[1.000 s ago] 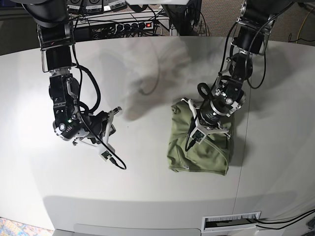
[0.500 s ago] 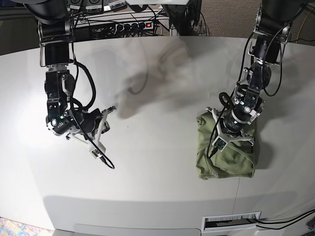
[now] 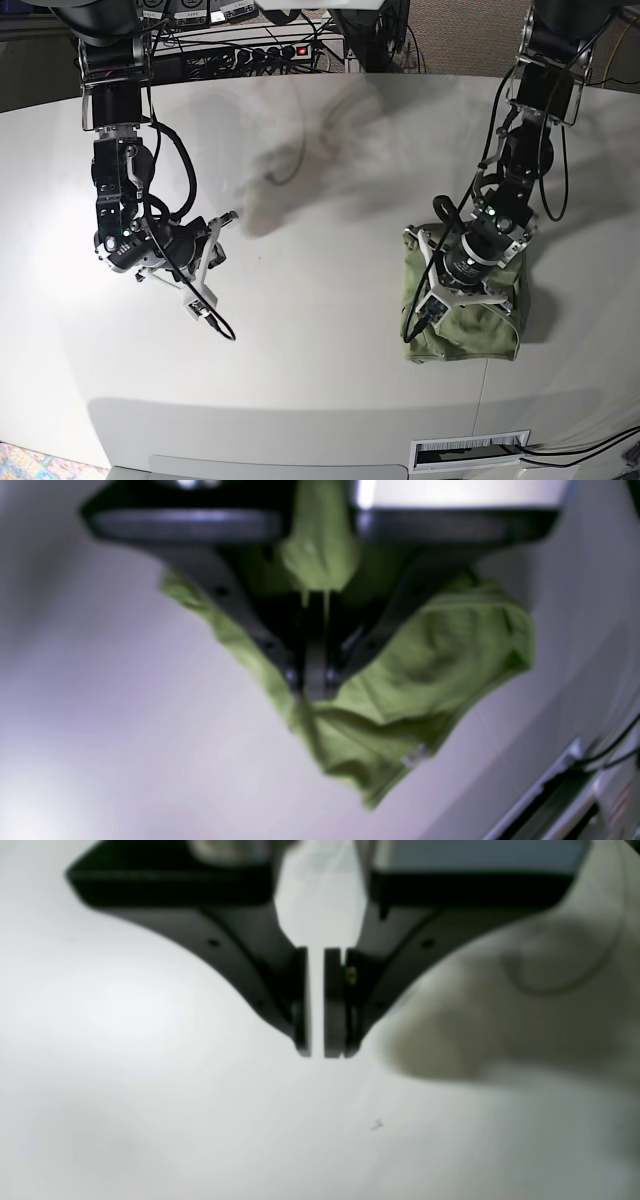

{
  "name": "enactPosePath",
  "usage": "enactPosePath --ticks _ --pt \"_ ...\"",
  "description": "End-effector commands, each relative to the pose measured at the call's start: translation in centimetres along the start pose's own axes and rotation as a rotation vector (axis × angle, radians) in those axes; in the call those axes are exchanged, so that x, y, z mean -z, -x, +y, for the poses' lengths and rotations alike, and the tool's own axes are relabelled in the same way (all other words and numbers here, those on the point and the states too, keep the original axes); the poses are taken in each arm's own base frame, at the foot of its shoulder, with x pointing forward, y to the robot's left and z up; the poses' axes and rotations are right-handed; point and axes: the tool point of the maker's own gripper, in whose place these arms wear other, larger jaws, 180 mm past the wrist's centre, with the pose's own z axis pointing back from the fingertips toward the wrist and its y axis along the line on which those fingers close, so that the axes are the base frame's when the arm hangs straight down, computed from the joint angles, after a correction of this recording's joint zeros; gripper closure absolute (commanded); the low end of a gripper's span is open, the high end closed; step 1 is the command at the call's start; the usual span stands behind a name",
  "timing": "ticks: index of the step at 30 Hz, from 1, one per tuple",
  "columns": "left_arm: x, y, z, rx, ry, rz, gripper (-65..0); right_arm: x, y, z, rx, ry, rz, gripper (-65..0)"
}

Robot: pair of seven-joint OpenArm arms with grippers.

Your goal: Fold the T-shirt properly

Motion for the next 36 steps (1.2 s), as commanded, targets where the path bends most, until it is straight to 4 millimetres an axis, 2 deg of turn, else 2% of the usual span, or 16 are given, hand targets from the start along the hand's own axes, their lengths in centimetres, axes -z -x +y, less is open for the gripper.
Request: enactPosePath --ticks 1,3,7,14,24,27,33,36 --pt "-0.6 -1.8 0.7 0.001 -0.015 -0.049 0.0 -1.0 -1.6 -0.9 -0.013 0.017 -0.05 -4.4" --pt "-1.2 -1.6 -0.1 0.004 -0.005 -0.047 0.0 -1.3 -1.6 -1.1 -0.022 0.023 -0.052 -4.5" --pt "-2.7 0.3 -1.3 -0.011 0.029 -0.025 0.0 -1.8 -1.1 -0.9 -0.048 0.031 -0.065 -4.4" --pt "-6.4 3.4 -0.6 -0.065 -0.035 0.037 0.0 -2.5 0.9 2.5 -0.105 0.008 -0.086 -4.4" --pt "-13.8 6.4 -0.3 -0.289 -0.055 0.04 0.0 -3.3 5.3 6.7 -0.157 -0.014 -0.035 -4.4" --pt "-15.8 8.2 -0.7 -0.33 -0.061 0.081 0.0 -3.7 6.7 7.4 -0.157 -0.014 -0.015 -4.4" --pt "-19.0 12.4 -1.8 -0.406 -0.064 0.185 0.0 -6.2 9.8 7.4 -0.1 0.024 0.002 -4.4" --pt "-20.8 13.6 -2.6 -0.435 -0.056 0.229 0.0 -7.7 11.9 8.3 -0.049 0.006 0.014 -4.4"
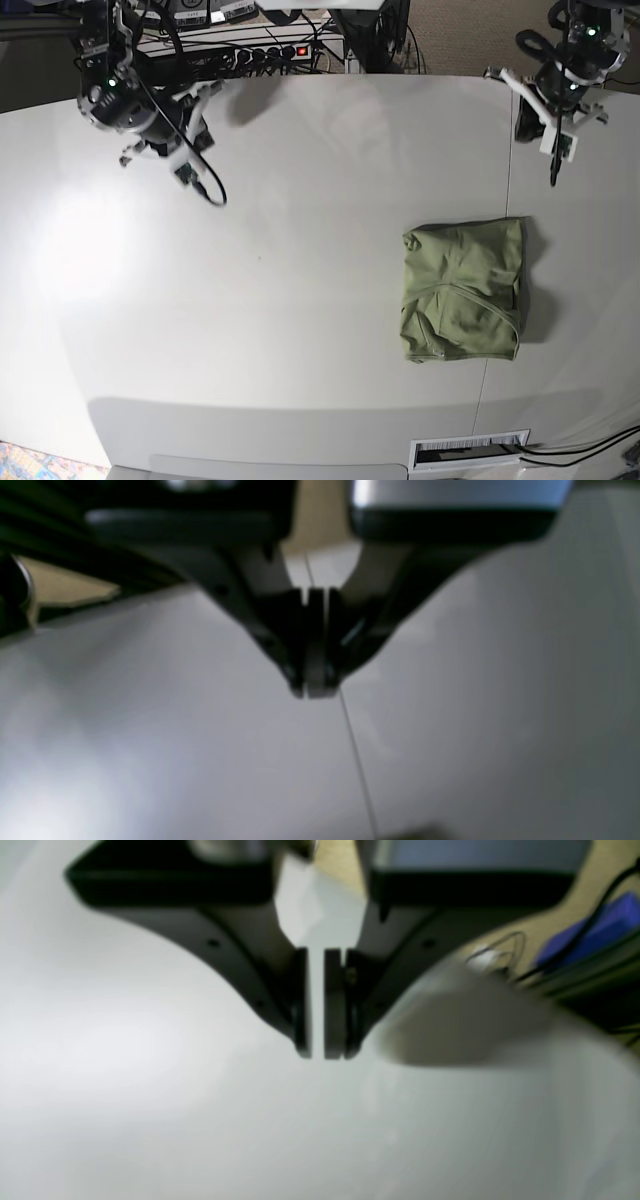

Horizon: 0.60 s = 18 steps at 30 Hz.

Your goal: Fold the T-shirt properly

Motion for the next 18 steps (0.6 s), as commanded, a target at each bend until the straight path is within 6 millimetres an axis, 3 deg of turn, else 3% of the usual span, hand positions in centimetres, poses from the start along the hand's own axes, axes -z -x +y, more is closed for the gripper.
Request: enactPosePath --ticks 1,5,14,18 --pt "-0.8 -0.8 0.0 0.016 -0.001 -0.03 0.0 -1.0 -0.3 0.0 -0.003 0.004 -0.029 -4.4" --pt "-2.7 1.7 -1.0 0.009 0.019 0.055 0.0 -2.8 2.6 1.5 0.018 -0.003 0.021 -4.4" --pt "-6.8 9.6 -3.7 -0.072 0.067 0.296 0.0 -4.8 8.9 6.8 0.058 -0.118 0.175 -4.4" --pt "-8.6 12.1 -4.9 -0.117 0.076 0.377 0.0 -6.0 11.9 9.2 0.087 -0.176 0.257 0.0"
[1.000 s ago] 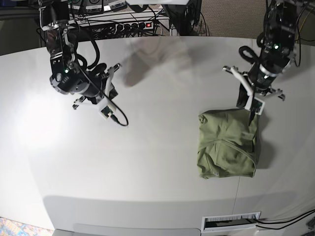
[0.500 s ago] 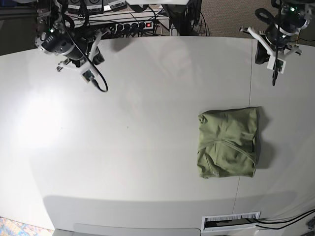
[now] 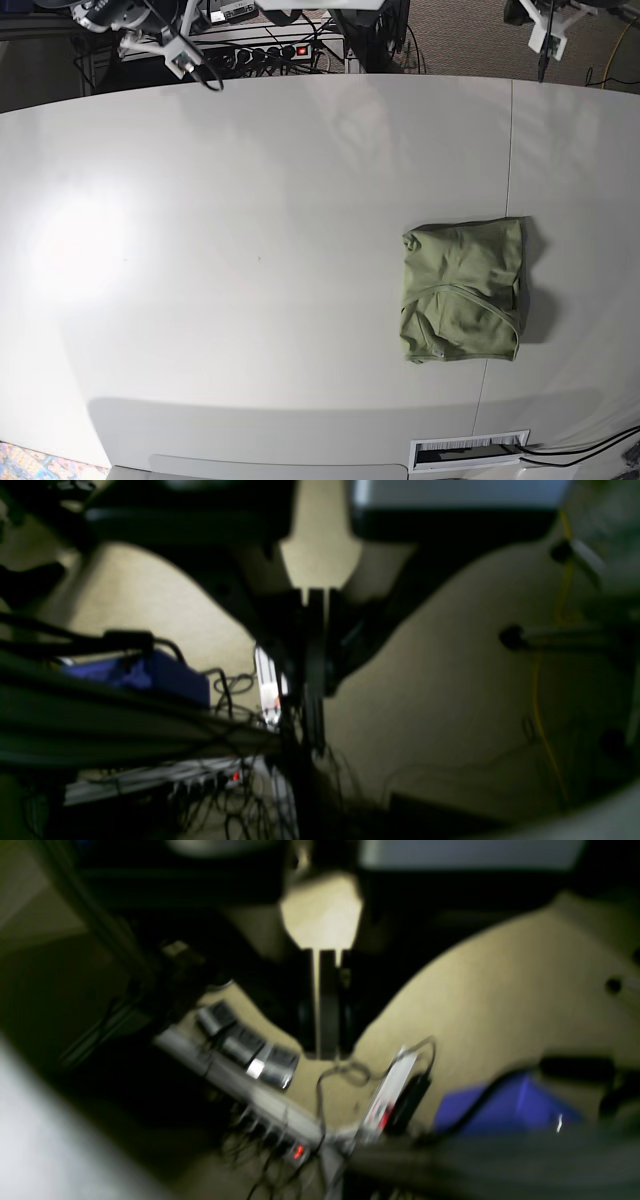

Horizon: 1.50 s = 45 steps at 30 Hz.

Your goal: Fold the T-shirt properly

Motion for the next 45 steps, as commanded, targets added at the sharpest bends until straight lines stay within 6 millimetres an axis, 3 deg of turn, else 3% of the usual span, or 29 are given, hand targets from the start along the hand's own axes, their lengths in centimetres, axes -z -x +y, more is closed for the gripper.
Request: enactPosePath --ticks 1,5,9,14,20,26,31,37,41,45 --pt "-0.6 0.5 -0.4 -0.004 0.007 0.01 0.0 -0.4 0.4 0.6 -0.006 -0.015 0.002 0.0" --pt "-0.8 2.8 -1.1 -0.007 0.047 0.067 0.0 -0.7 3.2 2.2 0.006 -0.052 0.07 0.0" --pt "0.1 5.7 -0.7 -0.08 0.087 0.108 0.0 -0.3 5.4 2.7 0.025 -0.052 0.094 0.0" --pt "2.8 9.1 1.0 -0.168 0.114 0.142 0.0 2.7 9.0 0.8 0.114 -0.027 0.114 0.0" --pt "7.1 11.3 2.2 -0.27 0.145 0.136 0.0 7.3 11.7 -1.4 0.261 -0.024 0.073 0.0" --pt "11.4 13.5 1.4 -0.364 0.182 0.155 0.0 12.8 12.9 -1.3 0.259 -0.066 0.095 0.0" --pt "15.0 14.3 -0.3 -0.29 0.209 0.163 0.0 17.5 12.5 -0.7 0.231 -0.107 0.112 0.0" --pt "19.3 14.0 -0.8 -0.231 0.131 0.188 0.0 22.6 12.1 -1.6 0.404 0.043 0.169 0.0" --pt "21.2 13.7 -3.4 -0.234 0.17 0.21 0.0 24.7 11.7 -1.2 0.419 0.112 0.221 0.0" --pt "22.6 14.2 -5.2 -0.238 0.15 0.246 0.0 25.3 12.0 -2.6 0.466 0.227 0.234 0.0"
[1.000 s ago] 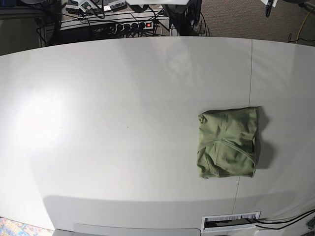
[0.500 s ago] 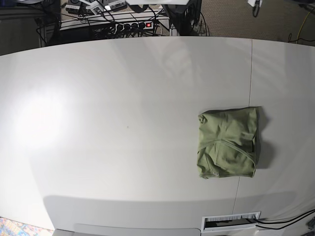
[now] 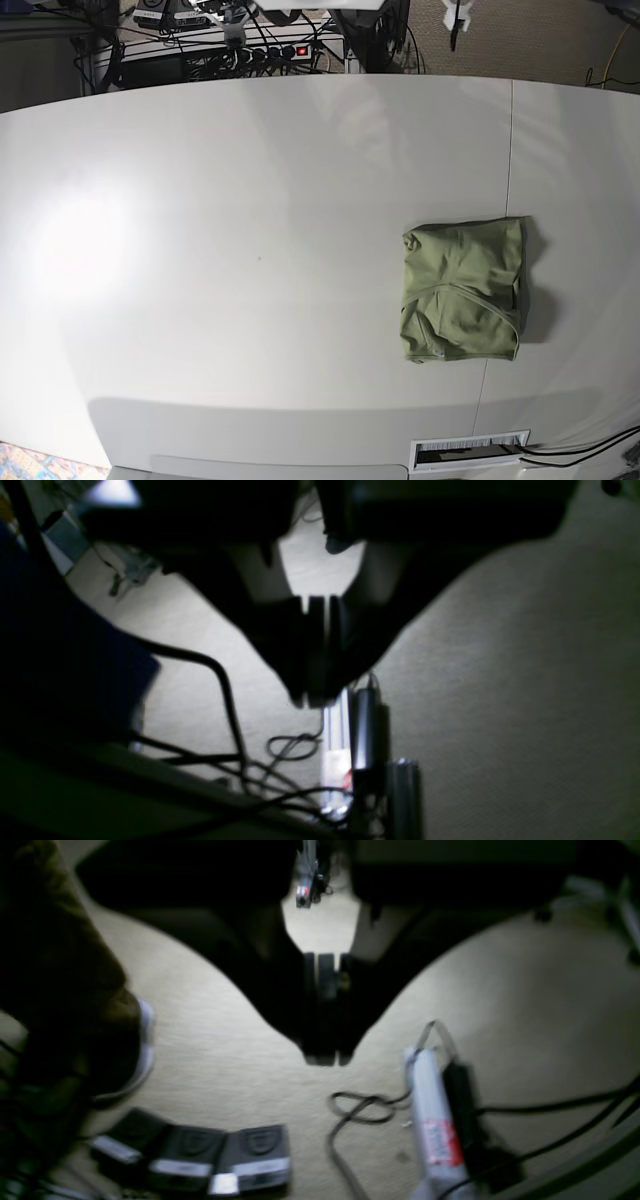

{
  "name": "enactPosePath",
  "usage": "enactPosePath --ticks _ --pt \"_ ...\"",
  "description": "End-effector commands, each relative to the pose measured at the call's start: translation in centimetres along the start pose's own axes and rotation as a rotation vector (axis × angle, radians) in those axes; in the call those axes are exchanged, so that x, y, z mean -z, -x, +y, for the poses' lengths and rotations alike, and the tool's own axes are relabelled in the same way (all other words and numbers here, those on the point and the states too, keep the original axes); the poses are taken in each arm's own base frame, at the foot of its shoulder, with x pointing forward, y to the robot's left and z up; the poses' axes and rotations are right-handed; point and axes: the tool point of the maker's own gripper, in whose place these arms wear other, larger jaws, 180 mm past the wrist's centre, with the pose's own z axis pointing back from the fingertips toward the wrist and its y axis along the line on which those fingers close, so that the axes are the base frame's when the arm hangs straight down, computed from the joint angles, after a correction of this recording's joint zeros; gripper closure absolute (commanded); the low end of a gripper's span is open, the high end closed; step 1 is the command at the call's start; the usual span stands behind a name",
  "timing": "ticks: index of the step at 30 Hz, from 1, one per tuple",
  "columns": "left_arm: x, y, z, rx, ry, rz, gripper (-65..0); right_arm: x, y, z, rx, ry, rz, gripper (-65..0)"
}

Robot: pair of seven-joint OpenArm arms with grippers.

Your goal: Fold the T-shirt properly

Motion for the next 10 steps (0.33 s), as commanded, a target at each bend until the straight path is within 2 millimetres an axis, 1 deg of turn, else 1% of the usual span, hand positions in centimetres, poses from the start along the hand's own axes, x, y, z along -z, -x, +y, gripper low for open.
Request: enactPosePath --ticks 1,3,5,8,10 --pt "0.1 0.6 0.2 -0.006 -0.024 0.006 0.0 0.0 0.2 -0.9 0.015 0.026 0.004 0.0" --pt "0.8 0.6 -0.2 0.006 -0.055 -0.016 0.0 0.2 -0.1 -1.7 0.046 0.056 0.0 0.0" --pt "1.3 0.7 -0.9 0.003 -0.056 -0.021 0.0 0.2 -0.1 -2.0 0.076 0.072 0.017 0.0" --pt "1.8 1.0 -2.3 -0.016 -0.035 -0.012 0.0 0.2 -0.2 -1.8 0.102 0.065 0.019 0.0" --pt "2.0 0.9 -3.1 -0.022 -0.023 -0.021 0.0 0.3 -0.6 -1.2 0.104 0.058 0.01 0.0"
